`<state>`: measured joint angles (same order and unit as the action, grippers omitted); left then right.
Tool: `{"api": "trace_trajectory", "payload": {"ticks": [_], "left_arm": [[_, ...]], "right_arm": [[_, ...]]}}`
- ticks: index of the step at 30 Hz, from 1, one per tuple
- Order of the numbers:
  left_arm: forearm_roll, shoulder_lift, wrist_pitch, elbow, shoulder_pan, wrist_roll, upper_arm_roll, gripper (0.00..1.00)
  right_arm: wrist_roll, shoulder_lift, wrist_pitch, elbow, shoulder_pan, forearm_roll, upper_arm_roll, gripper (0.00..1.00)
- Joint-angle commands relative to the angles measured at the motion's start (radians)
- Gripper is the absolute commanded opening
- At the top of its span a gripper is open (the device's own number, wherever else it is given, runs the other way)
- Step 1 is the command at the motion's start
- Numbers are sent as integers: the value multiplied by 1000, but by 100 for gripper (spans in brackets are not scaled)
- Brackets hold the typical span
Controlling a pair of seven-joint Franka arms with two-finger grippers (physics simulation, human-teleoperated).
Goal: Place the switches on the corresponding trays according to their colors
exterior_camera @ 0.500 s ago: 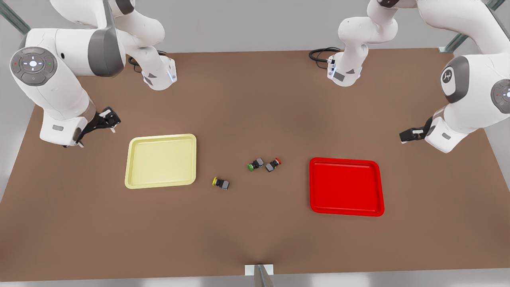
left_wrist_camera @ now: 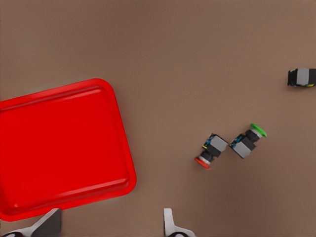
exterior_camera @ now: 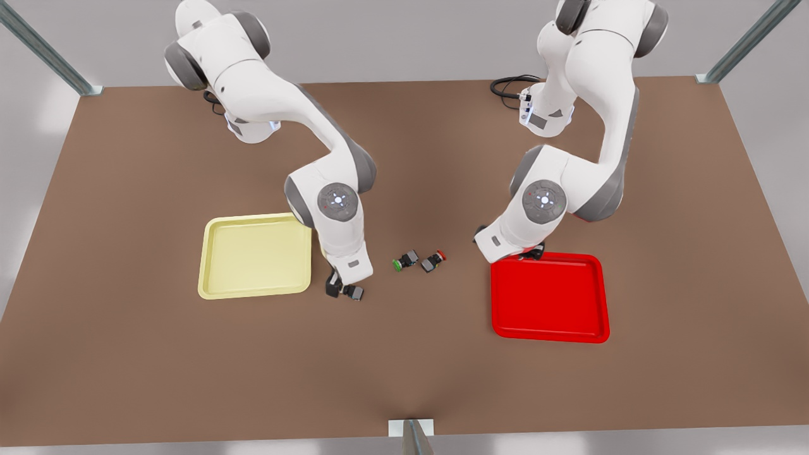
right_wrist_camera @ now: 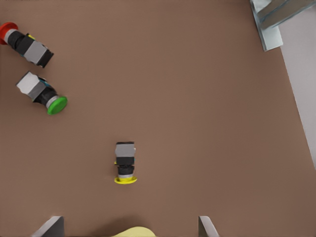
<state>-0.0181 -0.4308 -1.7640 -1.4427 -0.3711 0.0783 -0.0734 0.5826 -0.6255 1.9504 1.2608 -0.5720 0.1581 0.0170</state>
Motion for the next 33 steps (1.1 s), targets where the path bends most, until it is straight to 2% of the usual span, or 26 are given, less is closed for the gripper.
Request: {"api": "trace_trajectory", "payload": {"ticks": [1,3,6,9,12,15,18,20,25,27,33], "left_arm": [[29,-6,0,-1,18,-52,1,100],[44,-23,-35,-56,47,-86,1,100],[44,49,-135,-266,60,-89,1,100],[46,50,-146,-294,90,-107,1,100],[47,44,-158,-317,89,-107,1,100],[46,15,-285,-383,70,-109,-2,100],[41,-25,-425,-439,67,-241,0,100],[44,-65,-474,-440,69,-241,1,100],[52,-115,-508,-433,-112,-222,6,100],[52,-144,-578,-430,-158,-164,7,100],[37,-101,-532,-389,-279,-224,15,99]], "right_arm": [[0,-11,21,0,0,0,-3,100],[-12,-40,22,3,3,-6,-5,100],[-12,-79,62,5,-14,-6,-31,100],[2,-114,116,8,-22,-6,-55,100],[2,-85,300,181,-8,-5,-63,100],[-9,-99,330,210,-15,-5,-63,100],[-9,-46,412,357,-14,-3,-63,100],[-4,-60,415,367,-12,-3,-63,100],[-10,-95,436,353,-35,-5,-63,100],[-12,-105,452,353,-42,-5,-63,100],[-14,-134,487,350,-51,-6,-61,100]]}}
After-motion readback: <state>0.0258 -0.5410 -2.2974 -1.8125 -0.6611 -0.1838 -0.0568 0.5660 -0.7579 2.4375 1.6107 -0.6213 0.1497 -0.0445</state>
